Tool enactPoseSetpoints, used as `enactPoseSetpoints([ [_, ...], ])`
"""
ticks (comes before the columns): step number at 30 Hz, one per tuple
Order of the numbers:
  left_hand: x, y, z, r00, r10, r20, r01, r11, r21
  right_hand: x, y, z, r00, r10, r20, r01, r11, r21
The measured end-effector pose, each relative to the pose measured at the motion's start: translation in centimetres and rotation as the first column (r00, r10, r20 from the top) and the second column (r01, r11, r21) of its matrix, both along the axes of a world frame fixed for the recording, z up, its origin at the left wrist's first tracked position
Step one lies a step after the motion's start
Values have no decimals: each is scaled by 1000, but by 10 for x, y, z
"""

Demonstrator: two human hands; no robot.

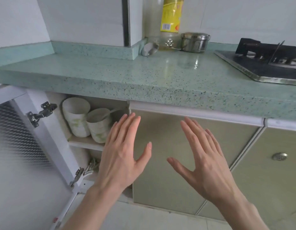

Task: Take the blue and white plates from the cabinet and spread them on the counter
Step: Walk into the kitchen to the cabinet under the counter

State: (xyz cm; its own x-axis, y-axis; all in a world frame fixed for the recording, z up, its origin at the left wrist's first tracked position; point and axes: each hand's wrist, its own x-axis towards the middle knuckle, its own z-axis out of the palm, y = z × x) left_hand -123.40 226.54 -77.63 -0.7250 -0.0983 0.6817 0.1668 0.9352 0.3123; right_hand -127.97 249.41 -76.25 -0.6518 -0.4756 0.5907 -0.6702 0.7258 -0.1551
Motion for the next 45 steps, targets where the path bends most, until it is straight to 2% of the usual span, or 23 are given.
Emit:
enactPoseSetpoints([
  [6,-12,-4,3,998,52,-17,-53,998,-19,-5,-10,-2,994,-108,-34,109,993,41],
  [10,-17,-4,11,994,106,3,-106,993,44,-10,-12,4,982,-180,-55,185,978,98],
  [14,-28,4,19,998,-10,55,-5,961,278,-9,-11,7,974,-219,-55,224,967,124],
  [18,-31,13,26,998,-58,14,41,836,547,-3,-11,6,977,-210,-40,213,966,146],
  [20,-28,11,27,998,-60,25,34,808,588,1,-10,8,977,-208,-52,213,968,133],
  [23,-14,6,26,998,-41,48,10,853,523,12,-13,14,979,-181,-92,187,981,57],
  [27,11,4,34,999,-25,25,9,868,496,27,-24,24,976,-122,-178,117,992,-39],
  [34,45,5,52,998,15,60,-31,960,280,34,-51,42,978,-40,-204,38,999,-10],
  [37,55,6,64,998,55,6,-55,975,217,37,-61,48,978,-27,-207,23,999,-22],
  [41,64,9,76,991,129,-33,-129,991,21,41,-68,49,978,-13,-206,7,1000,-31],
  [45,75,9,82,990,101,-97,-99,995,17,47,-65,52,978,16,-208,-38,994,-100],
])
